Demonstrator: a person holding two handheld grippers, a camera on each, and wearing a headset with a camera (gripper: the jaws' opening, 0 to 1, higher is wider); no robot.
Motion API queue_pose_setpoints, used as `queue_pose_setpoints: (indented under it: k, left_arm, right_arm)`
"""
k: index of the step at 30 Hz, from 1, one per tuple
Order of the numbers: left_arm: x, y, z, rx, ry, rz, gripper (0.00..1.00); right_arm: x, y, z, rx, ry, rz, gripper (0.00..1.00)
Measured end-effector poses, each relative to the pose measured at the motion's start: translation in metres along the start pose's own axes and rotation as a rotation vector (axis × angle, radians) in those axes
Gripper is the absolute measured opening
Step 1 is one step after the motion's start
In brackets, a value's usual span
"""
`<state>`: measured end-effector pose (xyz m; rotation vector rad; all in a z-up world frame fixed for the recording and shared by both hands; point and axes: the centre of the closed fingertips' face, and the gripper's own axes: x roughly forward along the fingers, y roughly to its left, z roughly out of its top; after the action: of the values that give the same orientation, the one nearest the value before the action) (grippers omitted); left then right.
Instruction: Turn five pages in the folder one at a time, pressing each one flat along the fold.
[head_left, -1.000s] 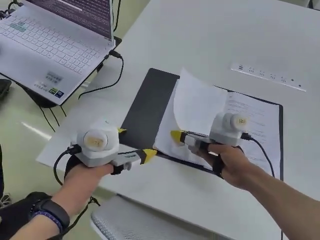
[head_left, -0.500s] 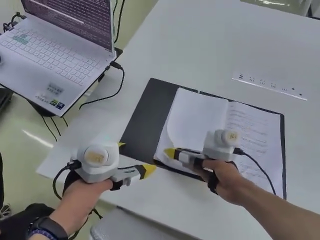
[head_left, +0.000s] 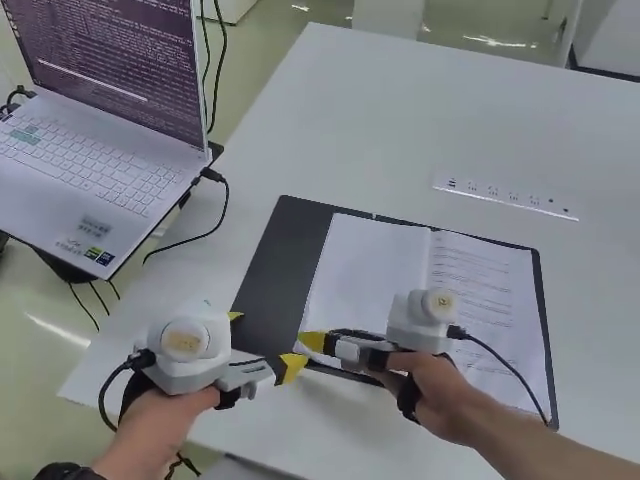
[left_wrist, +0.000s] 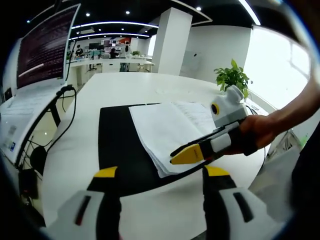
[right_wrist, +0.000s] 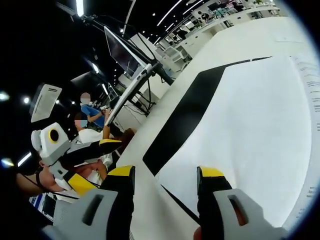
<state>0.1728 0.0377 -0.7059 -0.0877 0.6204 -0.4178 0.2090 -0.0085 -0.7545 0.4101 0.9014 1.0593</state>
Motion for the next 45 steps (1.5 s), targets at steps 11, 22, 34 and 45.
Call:
queue_pose_setpoints:
  k: [11, 22, 34, 45]
  left_arm:
    - [0.006, -0.01, 0.006, 0.026, 0.001, -0.018, 0.64]
    - [0.026, -0.02, 0.023, 0.085, 0.01, -0.04, 0.62]
    - [0.051, -0.031, 0.018, 0.083, 0.034, -0.081, 0.49]
    - [0.078, -0.032, 0.011, 0.087, 0.06, -0.09, 0.39]
  right_arm:
    - [-0.043, -0.01, 0.01, -0.041, -0.061, -0.018, 0.5]
    - [-0.09, -0.031, 0.017, -0.064, -0.122, -0.064, 0.46]
    - [-0.13, -0.046, 0.022, -0.029, -0.231, -0.116, 0.44]
    - [-0.163, -0.062, 0.024, 0.034, -0.322, -0.169, 0.4]
